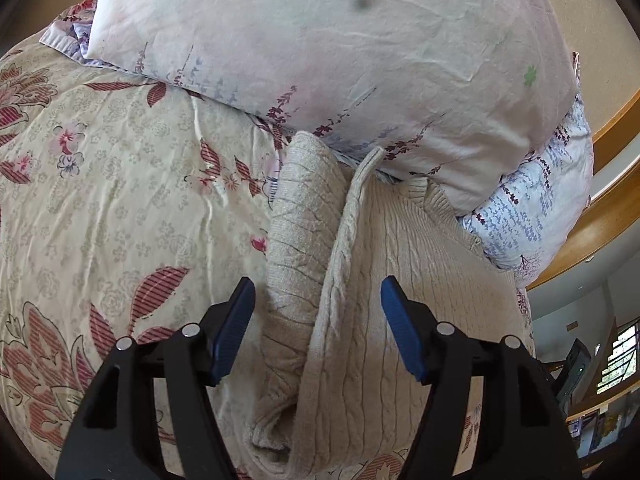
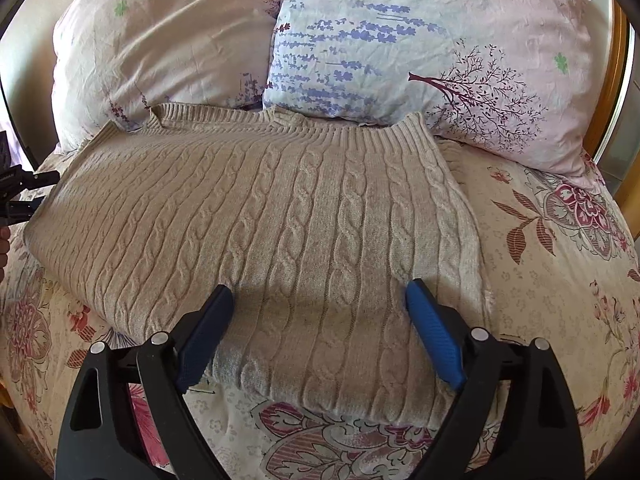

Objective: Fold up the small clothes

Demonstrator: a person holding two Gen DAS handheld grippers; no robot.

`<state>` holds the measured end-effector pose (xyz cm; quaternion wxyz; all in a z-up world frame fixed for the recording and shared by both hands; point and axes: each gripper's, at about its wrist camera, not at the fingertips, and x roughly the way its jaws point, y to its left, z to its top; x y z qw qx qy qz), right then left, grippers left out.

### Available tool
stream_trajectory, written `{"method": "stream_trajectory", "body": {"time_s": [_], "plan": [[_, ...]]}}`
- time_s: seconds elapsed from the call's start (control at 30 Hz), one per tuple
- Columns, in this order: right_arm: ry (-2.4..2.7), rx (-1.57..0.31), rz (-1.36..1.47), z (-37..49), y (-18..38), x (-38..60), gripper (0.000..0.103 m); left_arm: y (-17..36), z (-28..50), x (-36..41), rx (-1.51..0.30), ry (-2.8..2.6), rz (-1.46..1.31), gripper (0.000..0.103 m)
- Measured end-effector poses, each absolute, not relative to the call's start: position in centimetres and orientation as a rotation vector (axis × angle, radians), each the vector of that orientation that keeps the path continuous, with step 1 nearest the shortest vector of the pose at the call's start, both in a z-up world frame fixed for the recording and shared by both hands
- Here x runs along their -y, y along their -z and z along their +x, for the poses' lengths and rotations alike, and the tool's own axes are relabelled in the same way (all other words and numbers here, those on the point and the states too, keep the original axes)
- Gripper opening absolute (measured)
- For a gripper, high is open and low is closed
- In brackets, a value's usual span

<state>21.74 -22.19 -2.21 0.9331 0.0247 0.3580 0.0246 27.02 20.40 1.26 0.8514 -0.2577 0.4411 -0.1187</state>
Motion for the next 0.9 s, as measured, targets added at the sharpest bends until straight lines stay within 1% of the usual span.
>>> {"method": "stream_trajectory", "body": {"time_s": [0.1, 0.17, 0.27, 0.33, 0.4, 0.5, 0.63, 0.7, 0.8, 0.9], "plan": [[-0.089, -0.710, 0.122, 21.5, 2.1, 23.2, 0.092, -1.1, 27.5, -20.4, -0.927, 0.263, -0.571, 0.065], [-0.137, -0.670, 0.222, 21.0, 1.9, 24.5, 0.091, -1.1, 27.8, -20.1, -0.926, 0.263, -0.576, 0.066], [-0.261, -0.553, 0.472, 19.6, 2.4, 28.1, 0.091, -1.2, 28.2, -19.8, -0.917, 0.262, -0.576, 0.066], [-0.307, -0.455, 0.637, 18.2, 3.1, 30.9, 0.089, -1.1, 28.5, -19.6, -0.917, 0.269, -0.593, 0.066], [-0.303, -0.385, 0.700, 17.2, 3.2, 32.3, 0.089, -1.1, 28.8, -19.4, -0.914, 0.268, -0.607, 0.066], [-0.307, -0.383, 0.694, 17.2, 3.0, 32.1, 0.089, -1.0, 29.2, -19.1, -0.916, 0.262, -0.619, 0.060], [-0.321, -0.387, 0.677, 17.5, 2.6, 31.8, 0.089, -0.2, 29.6, -18.9, -0.940, 0.280, -0.692, 0.036], [-0.321, -0.375, 0.702, 17.3, 2.9, 32.3, 0.089, 0.1, 29.7, -18.8, -0.949, 0.288, -0.731, 0.028], [-0.332, -0.369, 0.734, 17.4, 3.1, 32.8, 0.089, -0.1, 29.6, -18.4, -0.940, 0.293, -0.788, 0.022], [-0.334, -0.361, 0.738, 17.4, 3.1, 32.9, 0.089, -1.2, 29.3, -17.6, -0.906, 0.303, -0.817, 0.020]]}}
